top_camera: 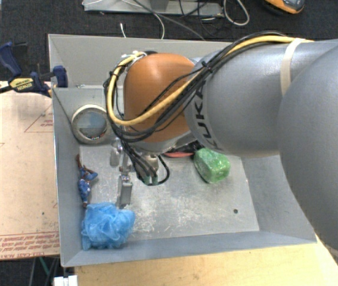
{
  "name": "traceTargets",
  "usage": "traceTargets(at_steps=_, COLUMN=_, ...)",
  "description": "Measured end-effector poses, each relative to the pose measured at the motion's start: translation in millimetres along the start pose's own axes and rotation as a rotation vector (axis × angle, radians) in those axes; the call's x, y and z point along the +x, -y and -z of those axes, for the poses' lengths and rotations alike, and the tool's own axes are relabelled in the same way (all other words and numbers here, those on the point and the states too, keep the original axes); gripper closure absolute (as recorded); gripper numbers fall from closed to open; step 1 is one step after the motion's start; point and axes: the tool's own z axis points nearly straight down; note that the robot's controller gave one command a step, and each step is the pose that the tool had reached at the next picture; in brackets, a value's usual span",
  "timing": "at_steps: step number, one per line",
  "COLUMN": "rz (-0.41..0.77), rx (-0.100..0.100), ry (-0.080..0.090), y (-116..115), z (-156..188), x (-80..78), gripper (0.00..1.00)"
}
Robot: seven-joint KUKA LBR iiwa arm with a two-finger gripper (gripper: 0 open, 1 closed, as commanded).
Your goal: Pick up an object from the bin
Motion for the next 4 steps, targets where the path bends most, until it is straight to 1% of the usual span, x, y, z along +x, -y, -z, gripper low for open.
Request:
traceTargets(at_steps=1, rz=0.0, rx=0.0, ry=0.0, y=0, z=0, x=0.0, gripper=0.0)
traceTargets(at_steps=2, rz=0.111, rx=0.001, ry=-0.004, y=-17, z=-68, x=50.2, gripper=0.0)
traceTargets(at_steps=3, rz=0.209, rx=-0.003, ry=0.014, y=-11, z=-42, x=50.5, gripper=0.0)
traceTargets(at_steps=4, rz=0.361, rx=-0.002, ry=0.003, y=-30, z=-123, x=41.0, gripper=0.0)
